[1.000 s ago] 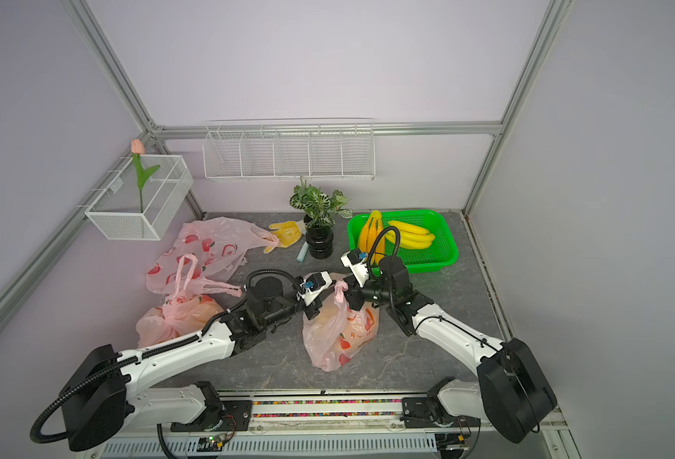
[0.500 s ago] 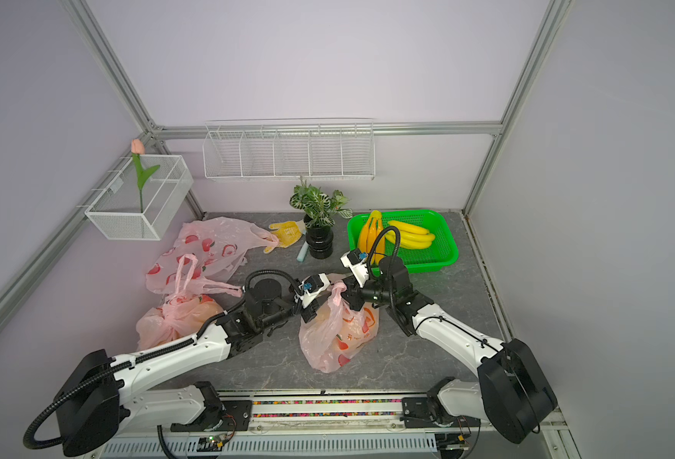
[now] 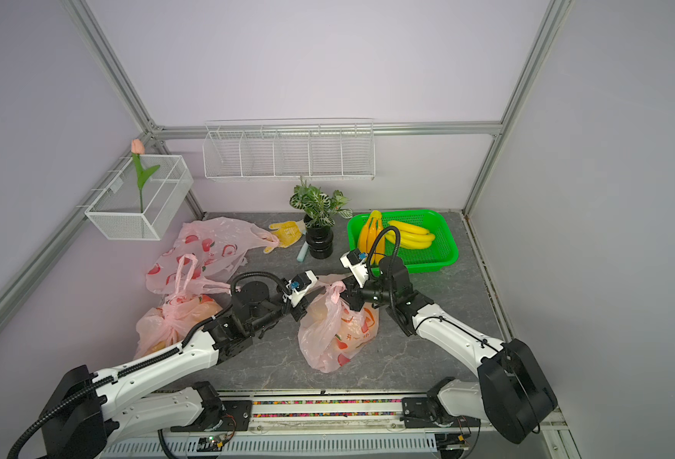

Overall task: Place the banana into a plastic bag & tie a knot
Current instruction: Cross the plastic bag at the center of the board.

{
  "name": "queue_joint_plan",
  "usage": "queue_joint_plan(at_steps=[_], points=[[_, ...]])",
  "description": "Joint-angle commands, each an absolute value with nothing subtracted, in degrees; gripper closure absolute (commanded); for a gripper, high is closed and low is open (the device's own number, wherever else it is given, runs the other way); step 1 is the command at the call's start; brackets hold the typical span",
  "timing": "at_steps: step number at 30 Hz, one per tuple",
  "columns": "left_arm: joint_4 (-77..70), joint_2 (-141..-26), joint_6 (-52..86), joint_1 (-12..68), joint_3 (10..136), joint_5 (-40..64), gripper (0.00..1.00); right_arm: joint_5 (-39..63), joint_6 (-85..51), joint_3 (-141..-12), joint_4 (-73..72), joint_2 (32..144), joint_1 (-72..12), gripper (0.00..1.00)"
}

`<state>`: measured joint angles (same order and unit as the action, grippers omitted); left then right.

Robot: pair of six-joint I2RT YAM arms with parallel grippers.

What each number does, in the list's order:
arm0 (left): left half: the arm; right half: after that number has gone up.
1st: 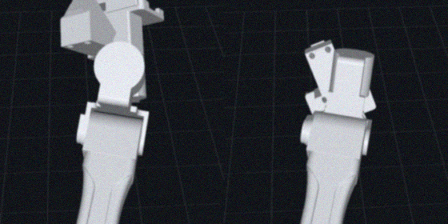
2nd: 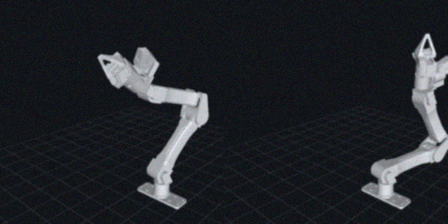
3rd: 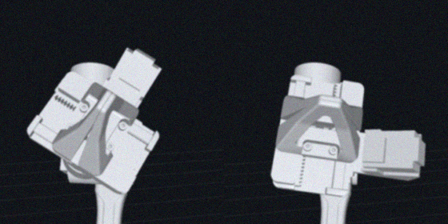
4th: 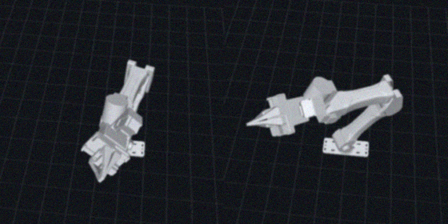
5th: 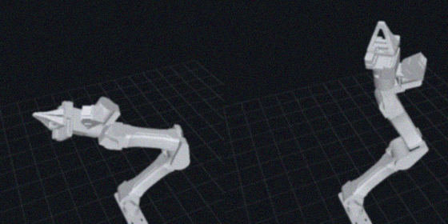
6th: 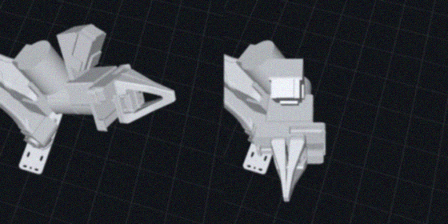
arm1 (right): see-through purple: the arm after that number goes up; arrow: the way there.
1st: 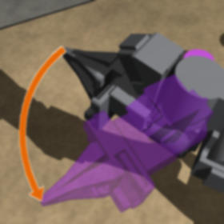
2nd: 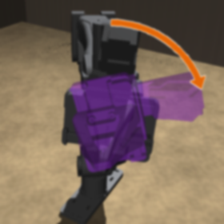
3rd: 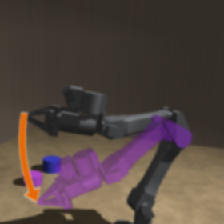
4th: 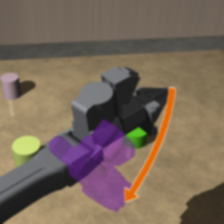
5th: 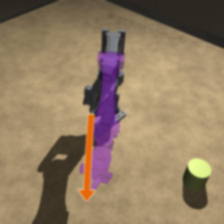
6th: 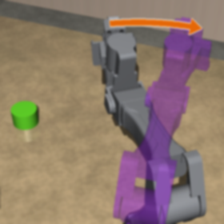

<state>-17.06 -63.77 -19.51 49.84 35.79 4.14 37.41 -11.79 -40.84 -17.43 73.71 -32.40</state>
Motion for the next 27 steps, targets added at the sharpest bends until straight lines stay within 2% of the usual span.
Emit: queue_joint_plan(at_steps=[1,7,12,24,27], points=[[-14.6,-66.3,-20.3,49.6,37.5,3.7,0.70,38.9,-12.0,-42.1,-19.3,73.0,-32.8,0.92],[-14.0,-67.3,-23.7,49.6,37.4,9.7,0.69,38.5,-12.1,-42.0,-19.4,73.0,-32.9,0.92],[-15.6,-66.9,-23.7,49.6,37.3,9.7,0.65,38.8,-12.0,-42.2,-19.4,73.6,-33.0,0.91],[-16.1,-64.9,-23.7,50.5,38.5,10.0,0.65,37.1,-10.4,-41.6,-17.9,74.5,-34.0,0.91],[-15.8,-65.2,-23.6,50.5,38.9,11.0,0.68,37.2,-10.4,-41.7,-17.9,74.6,-34.1,0.91]])
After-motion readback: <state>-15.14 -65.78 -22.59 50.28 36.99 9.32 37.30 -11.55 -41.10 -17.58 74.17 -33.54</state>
